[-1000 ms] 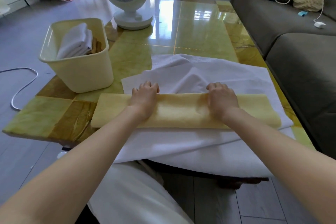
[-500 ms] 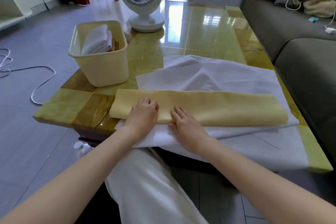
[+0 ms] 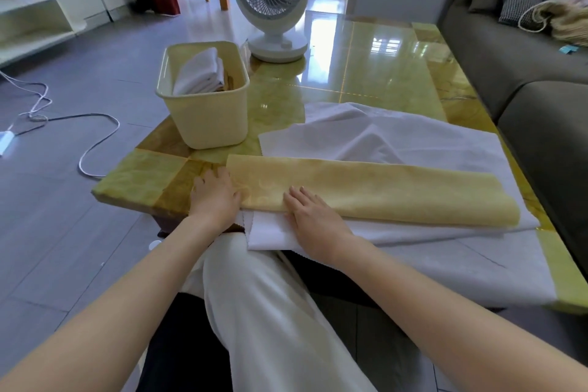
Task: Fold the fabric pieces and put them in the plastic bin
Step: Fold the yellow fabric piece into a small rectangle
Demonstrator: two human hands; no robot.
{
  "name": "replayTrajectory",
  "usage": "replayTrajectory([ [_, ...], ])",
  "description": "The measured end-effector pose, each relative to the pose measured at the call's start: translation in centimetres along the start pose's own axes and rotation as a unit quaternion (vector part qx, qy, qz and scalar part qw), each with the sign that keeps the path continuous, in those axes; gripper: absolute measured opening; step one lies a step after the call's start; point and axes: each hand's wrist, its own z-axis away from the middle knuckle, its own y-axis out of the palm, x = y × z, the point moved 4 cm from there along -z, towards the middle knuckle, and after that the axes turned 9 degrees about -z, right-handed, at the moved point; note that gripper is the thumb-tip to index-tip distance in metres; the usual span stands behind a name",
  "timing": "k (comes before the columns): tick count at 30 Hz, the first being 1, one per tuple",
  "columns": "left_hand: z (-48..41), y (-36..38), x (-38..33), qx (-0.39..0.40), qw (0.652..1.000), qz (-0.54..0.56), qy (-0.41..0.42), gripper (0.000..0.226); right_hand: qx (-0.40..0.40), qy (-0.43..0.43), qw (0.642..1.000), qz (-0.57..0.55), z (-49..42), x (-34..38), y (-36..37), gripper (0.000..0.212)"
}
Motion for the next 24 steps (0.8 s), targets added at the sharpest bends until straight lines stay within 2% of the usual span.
replayTrajectory([
  [4, 0.1, -0.9, 0.1, 0.032, 0.998, 0.030, -0.036, 0.059, 0.013, 0.018, 1.000, 0.002, -0.5, 0.6, 0.7, 0.049],
  [9, -0.9, -0.3, 0.7, 0.076, 0.994, 0.051, -0.057, 0.057, 0.007, 0.025, 1.000, 0.008, -0.8, 0.8, 0.4, 0.041],
  [13, -1.1, -0.4, 0.5, 0.104, 0.992, 0.058, -0.032, 0.036, -0.030, 0.020, 0.999, 0.017, -1.2, 1.1, -0.4, 0.034],
  [15, -1.0, -0.7, 0.5, 0.078, 0.993, 0.089, -0.029, 0.027, -0.030, 0.018, 0.999, 0.012, -1.4, 1.3, -0.5, 0.034],
  [19, -0.2, -2.5, -0.2, -0.034, 0.978, 0.204, -0.016, 0.015, -0.031, 0.019, 0.999, -0.034, -1.9, 1.4, -0.8, 0.034],
  [22, 0.7, -4.1, -2.0, -0.107, 0.958, 0.267, 0.011, 0.014, -0.060, 0.012, 0.989, -0.131, -2.5, 1.3, -1.9, 0.035],
  [24, 1.5, -5.0, -3.8, -0.136, 0.944, 0.297, 0.043, 0.017, -0.109, 0.009, 0.970, -0.218, -2.7, 1.5, -3.4, 0.034],
])
